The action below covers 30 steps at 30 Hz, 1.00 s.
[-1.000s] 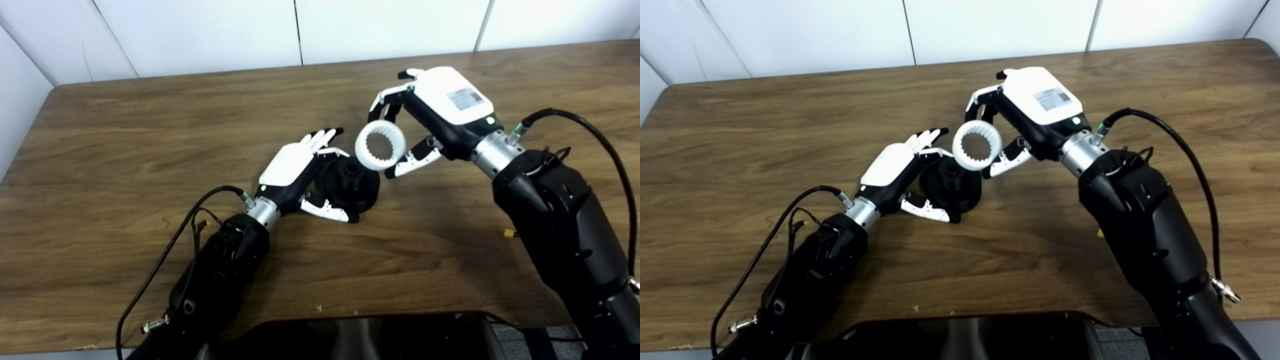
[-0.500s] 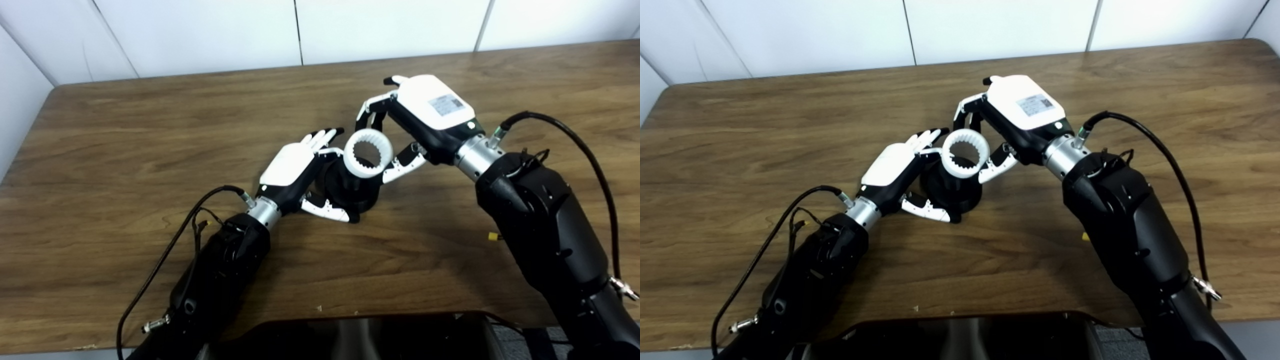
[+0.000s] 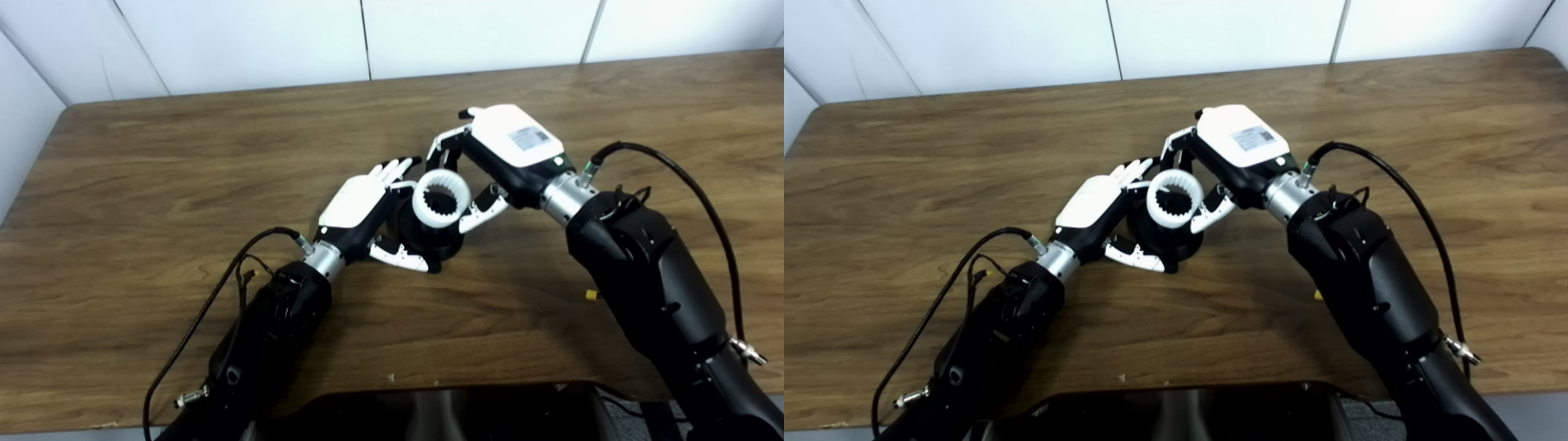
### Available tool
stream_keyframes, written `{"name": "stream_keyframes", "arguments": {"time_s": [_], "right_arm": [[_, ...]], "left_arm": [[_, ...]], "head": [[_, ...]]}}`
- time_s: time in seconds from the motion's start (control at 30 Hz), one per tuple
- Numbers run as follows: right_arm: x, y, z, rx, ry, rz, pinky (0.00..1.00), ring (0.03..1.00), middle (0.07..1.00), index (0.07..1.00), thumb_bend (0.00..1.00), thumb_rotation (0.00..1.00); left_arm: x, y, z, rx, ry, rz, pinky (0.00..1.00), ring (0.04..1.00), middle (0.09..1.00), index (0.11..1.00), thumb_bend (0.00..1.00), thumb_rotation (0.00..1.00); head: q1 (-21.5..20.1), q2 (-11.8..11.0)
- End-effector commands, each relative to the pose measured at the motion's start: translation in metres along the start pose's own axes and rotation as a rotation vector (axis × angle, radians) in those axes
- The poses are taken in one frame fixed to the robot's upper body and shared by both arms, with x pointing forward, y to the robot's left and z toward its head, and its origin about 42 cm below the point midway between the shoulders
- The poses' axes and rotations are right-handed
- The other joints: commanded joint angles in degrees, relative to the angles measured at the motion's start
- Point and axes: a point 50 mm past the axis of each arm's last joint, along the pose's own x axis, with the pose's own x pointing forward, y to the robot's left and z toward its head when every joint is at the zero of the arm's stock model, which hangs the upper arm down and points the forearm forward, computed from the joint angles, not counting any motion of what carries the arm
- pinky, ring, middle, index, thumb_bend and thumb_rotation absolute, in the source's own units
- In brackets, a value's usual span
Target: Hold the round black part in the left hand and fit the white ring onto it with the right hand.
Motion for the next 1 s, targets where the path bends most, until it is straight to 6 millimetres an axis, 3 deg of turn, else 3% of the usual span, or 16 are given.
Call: {"name": "stream_keyframes", "arguments": {"time_s": [0.0,0.5,0.97], "right_arm": [[0.007,-0.012,0.004,-0.031,-0.040,-0.058,0.90,0.645,0.517,0.491,0.52,0.16],[0.008,0.012,0.007,-0.036,-0.041,0.002,0.89,0.633,0.504,0.491,0.52,0.16],[0.007,0.016,0.005,-0.043,-0.045,0.015,0.91,0.631,0.500,0.491,0.52,0.16]], "left_arm": [[0.005,-0.004,0.005,0.049,0.000,-0.045,1.00,1.000,1.000,0.675,1.00,0.38],[0.004,-0.004,0.004,0.055,-0.004,-0.047,1.00,1.000,1.000,0.674,1.00,0.41],[0.004,-0.003,0.005,0.055,-0.007,-0.046,1.00,1.000,1.000,0.673,1.00,0.43]], "head": [[0.2,0.2],[0.4,0.6],[0.3,0.9]]}}
